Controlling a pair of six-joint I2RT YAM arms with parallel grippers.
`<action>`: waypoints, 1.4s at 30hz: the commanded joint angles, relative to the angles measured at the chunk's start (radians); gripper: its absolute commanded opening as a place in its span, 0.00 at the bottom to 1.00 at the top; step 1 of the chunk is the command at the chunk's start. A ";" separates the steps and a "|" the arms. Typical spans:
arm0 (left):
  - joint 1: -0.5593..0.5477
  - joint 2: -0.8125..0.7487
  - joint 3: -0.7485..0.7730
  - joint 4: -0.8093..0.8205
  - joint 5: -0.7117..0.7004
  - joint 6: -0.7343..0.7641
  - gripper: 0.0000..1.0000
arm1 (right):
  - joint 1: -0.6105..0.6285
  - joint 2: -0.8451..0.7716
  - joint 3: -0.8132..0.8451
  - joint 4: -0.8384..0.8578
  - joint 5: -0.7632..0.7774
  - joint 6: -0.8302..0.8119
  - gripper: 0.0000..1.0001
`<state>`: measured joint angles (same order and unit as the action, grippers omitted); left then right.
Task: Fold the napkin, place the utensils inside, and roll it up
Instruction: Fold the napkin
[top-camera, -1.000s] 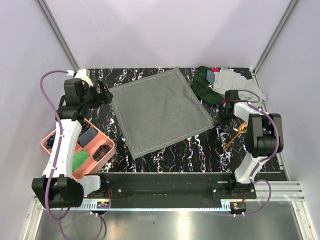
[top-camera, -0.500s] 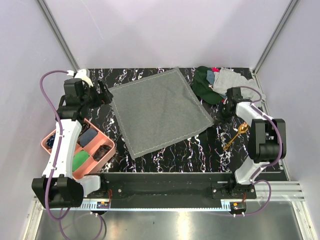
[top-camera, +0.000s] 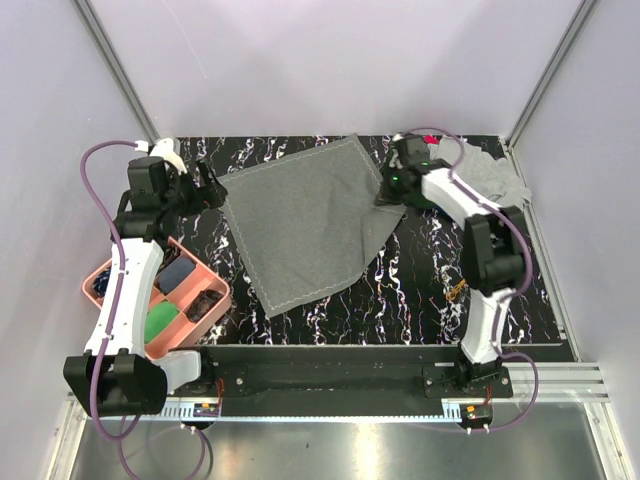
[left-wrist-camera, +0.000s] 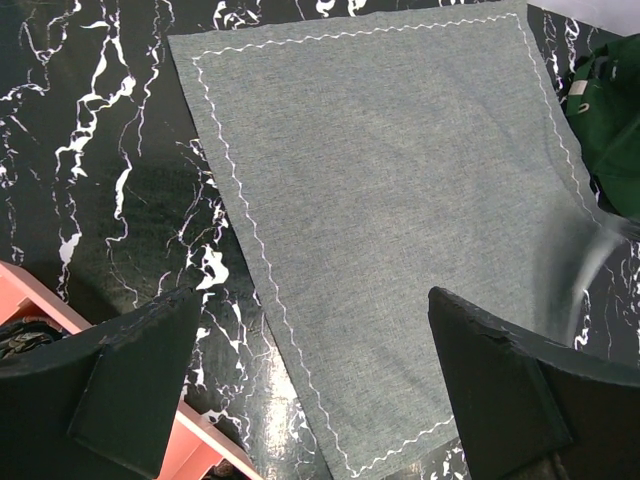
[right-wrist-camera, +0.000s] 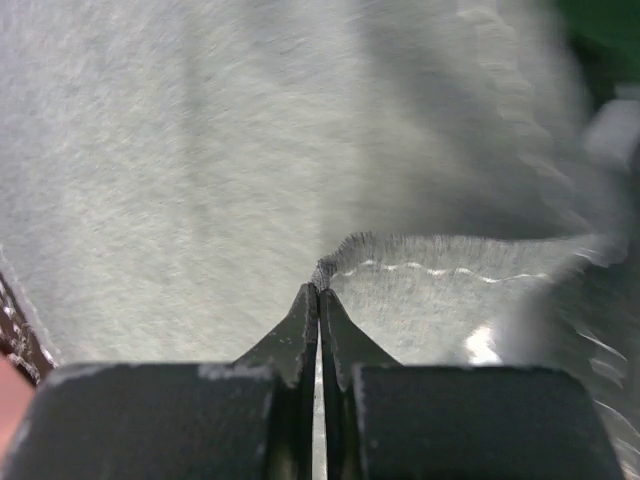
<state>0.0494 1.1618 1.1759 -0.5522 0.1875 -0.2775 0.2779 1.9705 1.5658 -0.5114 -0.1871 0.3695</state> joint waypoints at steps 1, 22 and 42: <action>0.003 -0.008 0.039 0.024 0.038 0.000 0.99 | 0.102 0.155 0.222 0.002 -0.041 0.054 0.00; 0.003 0.010 0.033 0.031 0.059 -0.009 0.99 | 0.336 0.823 1.100 0.549 -0.180 0.437 0.00; -0.078 0.370 0.197 0.130 -0.029 -0.081 0.88 | 0.179 0.144 0.419 0.573 -0.311 0.212 0.77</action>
<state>0.0345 1.4353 1.2404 -0.4934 0.2165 -0.3099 0.5289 2.4477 2.1590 0.0032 -0.4751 0.6930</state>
